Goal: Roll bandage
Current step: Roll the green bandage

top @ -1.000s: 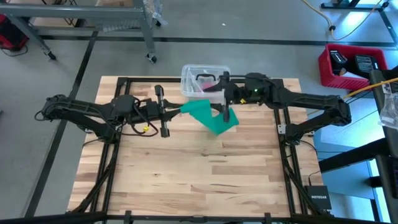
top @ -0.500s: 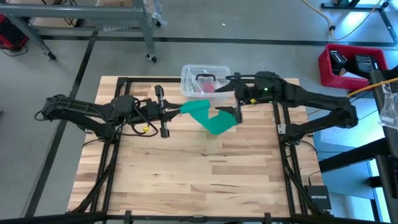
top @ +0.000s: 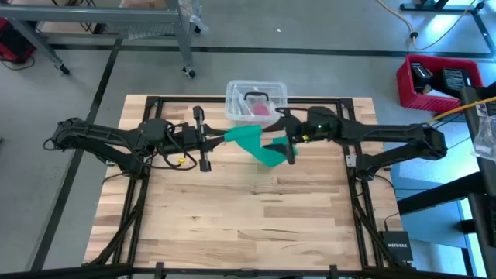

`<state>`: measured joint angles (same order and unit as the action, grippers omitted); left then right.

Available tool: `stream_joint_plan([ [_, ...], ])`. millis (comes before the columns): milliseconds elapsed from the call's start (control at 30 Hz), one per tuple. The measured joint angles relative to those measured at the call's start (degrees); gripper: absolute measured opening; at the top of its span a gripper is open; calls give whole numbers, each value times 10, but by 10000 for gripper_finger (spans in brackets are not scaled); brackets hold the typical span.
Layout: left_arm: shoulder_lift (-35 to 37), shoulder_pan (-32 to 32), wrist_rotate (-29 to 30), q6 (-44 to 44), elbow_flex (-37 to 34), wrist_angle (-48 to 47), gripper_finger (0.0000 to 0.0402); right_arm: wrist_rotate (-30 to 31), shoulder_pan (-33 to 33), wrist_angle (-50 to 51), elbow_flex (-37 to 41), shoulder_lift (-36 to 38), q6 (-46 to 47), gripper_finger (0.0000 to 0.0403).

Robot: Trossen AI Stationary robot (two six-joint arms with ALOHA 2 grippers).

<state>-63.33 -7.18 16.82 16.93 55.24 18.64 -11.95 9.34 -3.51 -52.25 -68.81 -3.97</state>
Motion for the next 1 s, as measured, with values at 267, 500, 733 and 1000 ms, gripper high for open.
stream_joint_plan([
  [267,0,0,-1,-1,0,-1,11,3,-27,-83,2,-51,35,264],
  [500,0,0,-1,-2,0,0,11,94,-46,-154,2,-104,-14,257],
  [733,0,-4,-1,-15,0,0,11,98,-41,-160,3,-124,-72,156],
  [1000,9,-39,-14,-60,11,-3,11,127,-41,-114,3,-96,-146,18],
])
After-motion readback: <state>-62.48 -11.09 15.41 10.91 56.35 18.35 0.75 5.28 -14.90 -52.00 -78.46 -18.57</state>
